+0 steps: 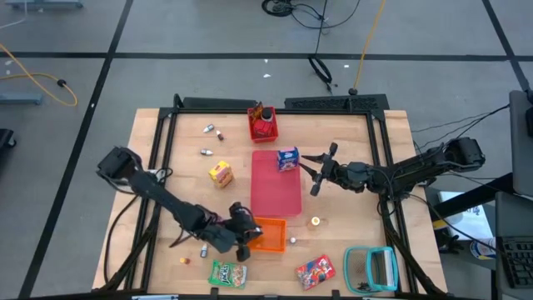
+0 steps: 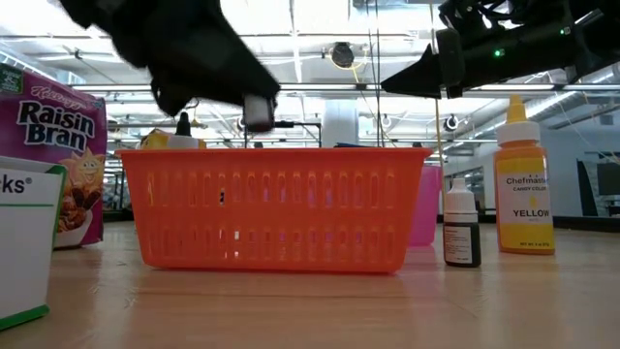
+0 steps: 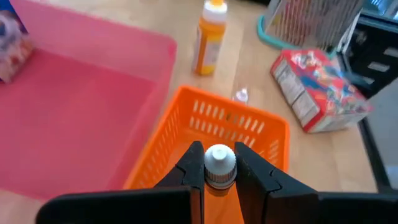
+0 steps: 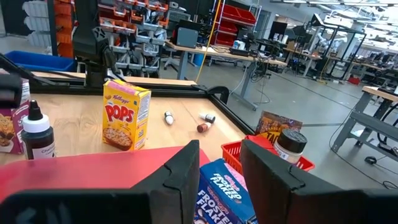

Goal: Pick & Place Kitchen Items
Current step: Put the small black food coloring bottle into the orange bin

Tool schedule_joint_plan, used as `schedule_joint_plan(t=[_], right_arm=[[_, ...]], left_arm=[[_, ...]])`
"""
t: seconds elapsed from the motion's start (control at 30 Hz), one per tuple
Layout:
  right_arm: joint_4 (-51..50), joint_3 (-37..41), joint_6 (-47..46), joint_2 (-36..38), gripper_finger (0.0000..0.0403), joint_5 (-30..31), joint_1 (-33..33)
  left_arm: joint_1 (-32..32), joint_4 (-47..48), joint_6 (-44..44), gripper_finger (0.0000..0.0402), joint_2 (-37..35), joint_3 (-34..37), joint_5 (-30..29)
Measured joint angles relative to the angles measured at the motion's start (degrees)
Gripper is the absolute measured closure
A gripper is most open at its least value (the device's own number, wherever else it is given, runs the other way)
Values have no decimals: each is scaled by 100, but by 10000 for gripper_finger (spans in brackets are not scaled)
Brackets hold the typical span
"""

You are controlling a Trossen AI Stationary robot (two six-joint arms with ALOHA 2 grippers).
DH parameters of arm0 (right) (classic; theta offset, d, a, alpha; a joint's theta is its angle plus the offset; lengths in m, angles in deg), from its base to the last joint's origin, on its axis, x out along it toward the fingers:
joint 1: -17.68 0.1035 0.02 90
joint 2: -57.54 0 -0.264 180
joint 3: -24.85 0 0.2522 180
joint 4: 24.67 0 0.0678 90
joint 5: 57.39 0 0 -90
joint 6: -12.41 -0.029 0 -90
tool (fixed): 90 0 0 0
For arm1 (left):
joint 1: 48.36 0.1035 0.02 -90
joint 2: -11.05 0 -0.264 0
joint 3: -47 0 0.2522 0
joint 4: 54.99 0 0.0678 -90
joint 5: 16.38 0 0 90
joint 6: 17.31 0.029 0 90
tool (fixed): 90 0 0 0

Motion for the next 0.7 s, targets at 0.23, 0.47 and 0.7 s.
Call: schedule_joint_plan(t=[0.23, 0.47, 0.7], right_arm=[[22, 0, 44, 0, 294, 0, 0], [43, 0, 49, 0, 296, 0, 0], [44, 0, 70, 0, 297, 0, 0]], left_arm=[[13, -224, -186, 358, 513, 0, 3], [44, -229, -164, 345, 706, 0, -2], [74, -227, -113, 302, 725, 0, -17]])
